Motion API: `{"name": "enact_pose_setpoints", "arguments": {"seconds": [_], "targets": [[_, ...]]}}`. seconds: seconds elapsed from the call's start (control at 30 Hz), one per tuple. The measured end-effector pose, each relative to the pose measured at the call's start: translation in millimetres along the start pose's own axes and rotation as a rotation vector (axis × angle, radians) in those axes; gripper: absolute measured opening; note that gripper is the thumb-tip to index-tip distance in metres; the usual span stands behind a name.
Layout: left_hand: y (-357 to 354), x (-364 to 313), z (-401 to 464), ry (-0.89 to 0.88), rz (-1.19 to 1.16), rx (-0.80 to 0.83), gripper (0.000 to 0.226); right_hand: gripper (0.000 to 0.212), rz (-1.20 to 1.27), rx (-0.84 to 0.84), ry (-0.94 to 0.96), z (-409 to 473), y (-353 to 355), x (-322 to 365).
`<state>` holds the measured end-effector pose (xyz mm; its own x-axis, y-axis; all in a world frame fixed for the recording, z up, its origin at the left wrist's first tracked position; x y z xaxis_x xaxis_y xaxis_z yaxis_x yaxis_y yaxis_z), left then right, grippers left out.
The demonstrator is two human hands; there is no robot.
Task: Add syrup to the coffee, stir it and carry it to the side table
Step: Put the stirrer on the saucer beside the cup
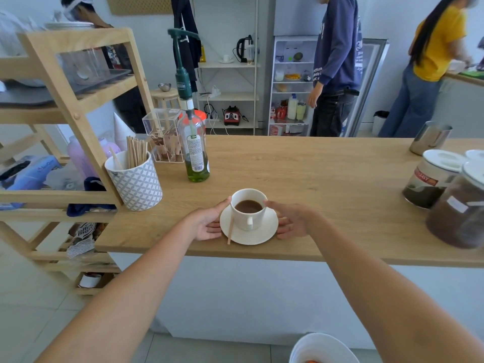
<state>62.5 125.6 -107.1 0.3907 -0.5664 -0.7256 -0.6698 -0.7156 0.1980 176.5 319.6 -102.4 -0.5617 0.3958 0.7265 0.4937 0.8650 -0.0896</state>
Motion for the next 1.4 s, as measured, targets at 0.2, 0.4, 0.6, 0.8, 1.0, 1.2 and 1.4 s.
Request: {"name": "enact_pose_setpoints", "arguments": {"seconds": [0.2,0.4,0.6,0.8,1.0,1.2,1.4], "targets": [[2,0,7,-0.012,-0.051,-0.056,0.060,0.048,0.153,-0.022,-0.032,3,-3,-4],[8,-6,17,-0.001,-0.086,-0.075,0.056,0.048,0.199,-0.011,-0.023,9,-9,5],[22,-29,38,-0.007,-0.120,-0.080,0.059,0.045,0.174,-0.027,0.035,29,-16,35],[42,-58,69,-0.011,-0.150,-0.083,0.058,0.043,0.172,-0.047,0.038,60,-28,65],[56,-74,94,0.004,-0.173,-0.071,0.057,0.041,0.188,-0.070,0.033,85,-38,84],[67,-84,115,0.001,-0.180,-0.068,0.065,0.037,0.210,-0.070,0.034,107,-46,96],[73,-87,119,0.001,-0.163,-0.061,0.074,0.041,0.211,-0.064,0.042,110,-49,98]]}}
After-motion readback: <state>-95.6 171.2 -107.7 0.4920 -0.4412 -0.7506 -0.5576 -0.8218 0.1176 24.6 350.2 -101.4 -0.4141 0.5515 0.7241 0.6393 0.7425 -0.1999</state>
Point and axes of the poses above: each hand's wrist, its own z-axis towards the middle knuckle, its own y-axis out of the back of the hand, x = y × z, the point moved 5 cm from there along z, towards the middle knuckle, and after that the axes turned 13 degrees about z, right-handed, at the moved point
